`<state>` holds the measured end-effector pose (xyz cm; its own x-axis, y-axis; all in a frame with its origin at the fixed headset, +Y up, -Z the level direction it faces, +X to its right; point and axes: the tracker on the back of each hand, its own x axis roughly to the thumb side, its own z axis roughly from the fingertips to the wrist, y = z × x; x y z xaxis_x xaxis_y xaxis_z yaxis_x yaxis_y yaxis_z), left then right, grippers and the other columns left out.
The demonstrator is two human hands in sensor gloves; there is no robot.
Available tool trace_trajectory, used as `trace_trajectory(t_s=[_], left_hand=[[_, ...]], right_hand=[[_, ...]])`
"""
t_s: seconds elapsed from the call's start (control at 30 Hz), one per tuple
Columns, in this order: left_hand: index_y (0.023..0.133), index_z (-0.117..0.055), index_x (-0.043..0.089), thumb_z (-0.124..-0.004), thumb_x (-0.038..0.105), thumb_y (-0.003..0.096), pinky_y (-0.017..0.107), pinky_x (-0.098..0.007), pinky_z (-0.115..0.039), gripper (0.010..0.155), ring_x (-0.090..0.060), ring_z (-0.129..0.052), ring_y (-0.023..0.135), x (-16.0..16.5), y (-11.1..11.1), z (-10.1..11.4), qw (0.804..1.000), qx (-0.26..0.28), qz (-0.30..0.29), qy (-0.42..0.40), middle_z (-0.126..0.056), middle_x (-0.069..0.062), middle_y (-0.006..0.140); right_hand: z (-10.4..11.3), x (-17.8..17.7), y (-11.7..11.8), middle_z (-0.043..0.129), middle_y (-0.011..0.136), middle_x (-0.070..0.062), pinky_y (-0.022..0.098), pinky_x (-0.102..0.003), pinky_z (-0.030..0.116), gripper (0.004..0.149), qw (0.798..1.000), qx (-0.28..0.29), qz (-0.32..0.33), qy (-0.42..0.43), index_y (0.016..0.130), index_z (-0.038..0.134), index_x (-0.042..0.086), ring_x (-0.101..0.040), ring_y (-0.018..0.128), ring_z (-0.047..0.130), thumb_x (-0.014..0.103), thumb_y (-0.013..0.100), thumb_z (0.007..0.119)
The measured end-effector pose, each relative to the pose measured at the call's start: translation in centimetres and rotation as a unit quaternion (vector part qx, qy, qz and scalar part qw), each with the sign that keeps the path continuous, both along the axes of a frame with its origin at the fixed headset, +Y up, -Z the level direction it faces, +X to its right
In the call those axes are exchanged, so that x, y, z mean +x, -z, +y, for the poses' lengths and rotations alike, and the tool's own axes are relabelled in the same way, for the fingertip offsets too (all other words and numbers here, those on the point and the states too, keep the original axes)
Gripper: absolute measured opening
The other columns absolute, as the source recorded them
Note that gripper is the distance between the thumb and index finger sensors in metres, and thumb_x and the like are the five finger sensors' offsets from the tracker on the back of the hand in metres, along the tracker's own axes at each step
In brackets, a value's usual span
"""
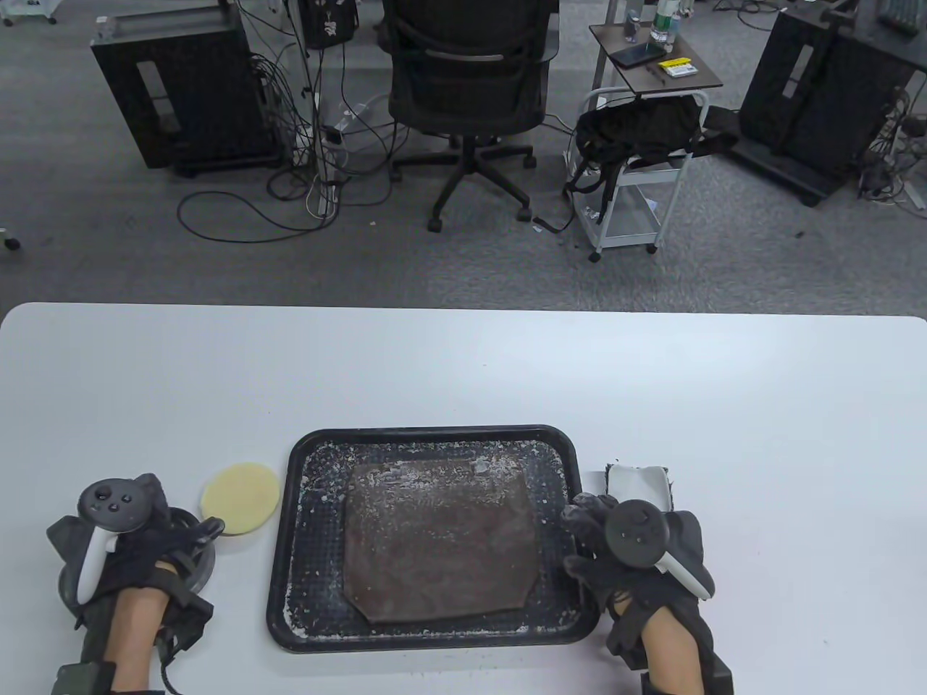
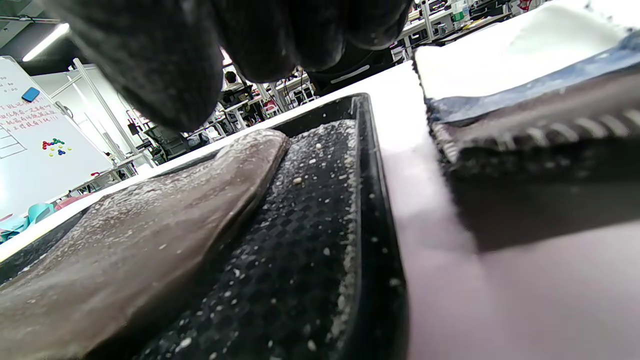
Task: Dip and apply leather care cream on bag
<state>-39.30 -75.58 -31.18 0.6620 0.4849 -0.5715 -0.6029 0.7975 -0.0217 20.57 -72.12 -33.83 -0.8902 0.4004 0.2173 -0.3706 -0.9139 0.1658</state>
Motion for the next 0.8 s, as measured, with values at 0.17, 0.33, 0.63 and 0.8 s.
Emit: trace_trajectory(t_s=[0.17, 0.33, 0.63, 0.8], left_hand=[[0.101, -0.017, 0.033, -0.088, 0.064, 0.0241, 0.068, -0.066, -0.001, 0.109, -0.029, -0.001, 0.105, -0.7, 0.4, -1.8, 0.998, -0.051, -0.007, -0.031, -0.006, 0.003, 0.11], [0.099, -0.011, 0.036, -0.088, 0.068, 0.0208, 0.072, -0.07, -0.01, 0.115, -0.03, 0.006, 0.103, -0.4, 0.7, -2.1, 0.995, -0.086, -0.044, -0.012, 0.002, 0.004, 0.108], [0.095, -0.004, 0.042, -0.091, 0.072, 0.0205, 0.071, -0.073, -0.035, 0.119, -0.029, -0.002, 0.106, -0.2, 1.0, -2.3, 0.992, -0.119, -0.049, 0.017, 0.003, 0.008, 0.107], [0.099, -0.011, 0.038, -0.092, 0.072, 0.0224, 0.069, -0.074, -0.042, 0.116, -0.034, -0.015, 0.107, -0.1, 1.0, -2.0, 0.994, -0.096, -0.027, 0.042, -0.009, 0.003, 0.111]], right_hand=[[0.0, 0.0, 0.0, 0.06, 0.109, -0.011, 0.069, -0.061, 0.033, 0.067, 1.0, -0.003, 0.0, -0.001, 0.099, 0.073, 0.017, -0.041, 0.101, 0.053, 0.037, 0.037, 0.088], [-0.2, -0.1, -0.1, 0.062, 0.109, -0.011, 0.069, -0.064, 0.038, 0.067, 1.0, -0.007, 0.0, -0.001, 0.099, 0.074, 0.016, -0.041, 0.1, 0.054, 0.037, 0.037, 0.088], [-0.3, -0.2, -0.2, 0.063, 0.109, -0.011, 0.069, -0.064, 0.039, 0.066, 1.0, -0.004, 0.0, 0.001, 0.098, 0.076, 0.016, -0.042, 0.1, 0.054, 0.037, 0.037, 0.088], [-0.4, -0.3, -0.2, 0.063, 0.108, -0.011, 0.069, -0.065, 0.039, 0.065, 1.0, -0.005, 0.0, 0.002, 0.098, 0.076, 0.016, -0.042, 0.1, 0.055, 0.037, 0.037, 0.088]])
